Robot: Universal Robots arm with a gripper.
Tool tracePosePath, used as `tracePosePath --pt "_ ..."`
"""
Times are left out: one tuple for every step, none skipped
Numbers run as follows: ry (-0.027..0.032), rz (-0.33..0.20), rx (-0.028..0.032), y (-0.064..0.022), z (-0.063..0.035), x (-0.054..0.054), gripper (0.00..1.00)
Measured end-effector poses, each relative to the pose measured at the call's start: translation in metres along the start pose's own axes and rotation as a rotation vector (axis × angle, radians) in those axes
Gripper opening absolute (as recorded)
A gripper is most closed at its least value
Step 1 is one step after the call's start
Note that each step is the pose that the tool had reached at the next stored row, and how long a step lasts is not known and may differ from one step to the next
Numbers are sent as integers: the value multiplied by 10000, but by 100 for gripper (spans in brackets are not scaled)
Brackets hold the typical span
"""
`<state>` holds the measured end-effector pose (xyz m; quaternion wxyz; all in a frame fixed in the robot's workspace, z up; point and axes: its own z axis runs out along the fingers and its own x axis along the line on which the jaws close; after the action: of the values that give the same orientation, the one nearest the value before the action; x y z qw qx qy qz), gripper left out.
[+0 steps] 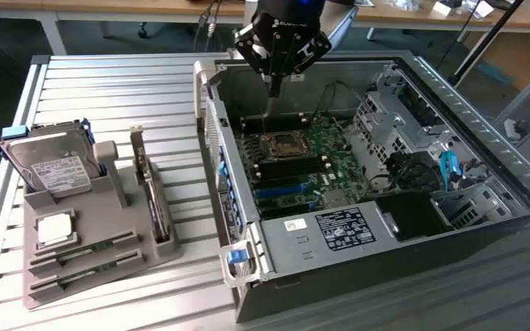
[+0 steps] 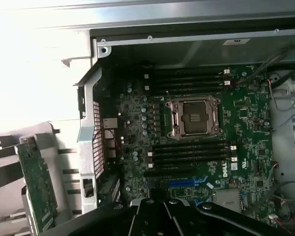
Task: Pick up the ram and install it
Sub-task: 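Reach for the ram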
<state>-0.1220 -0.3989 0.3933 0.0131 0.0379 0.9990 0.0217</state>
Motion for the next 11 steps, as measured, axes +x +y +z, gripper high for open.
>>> tracePosePath --pt "0 0 0 0 0 0 11" --pt "0 1 0 -1 0 17 11" --pt "0 -1 -2 -6 0 74 11" --pt "-5 1 -9 -13 -1 172 11" --pt "-7 -2 -10 -19 -2 244 11" --pt "-13 1 -14 -25 -2 327 11" --pt "-15 0 -17 -28 -3 370 11" --pt "-16 -2 -20 -32 -2 416 11" --pt "-17 1 -24 -36 -2 474 11" --pt "-17 0 -27 -40 -1 528 11" --pt "-18 -1 -29 -45 -1 588 11"
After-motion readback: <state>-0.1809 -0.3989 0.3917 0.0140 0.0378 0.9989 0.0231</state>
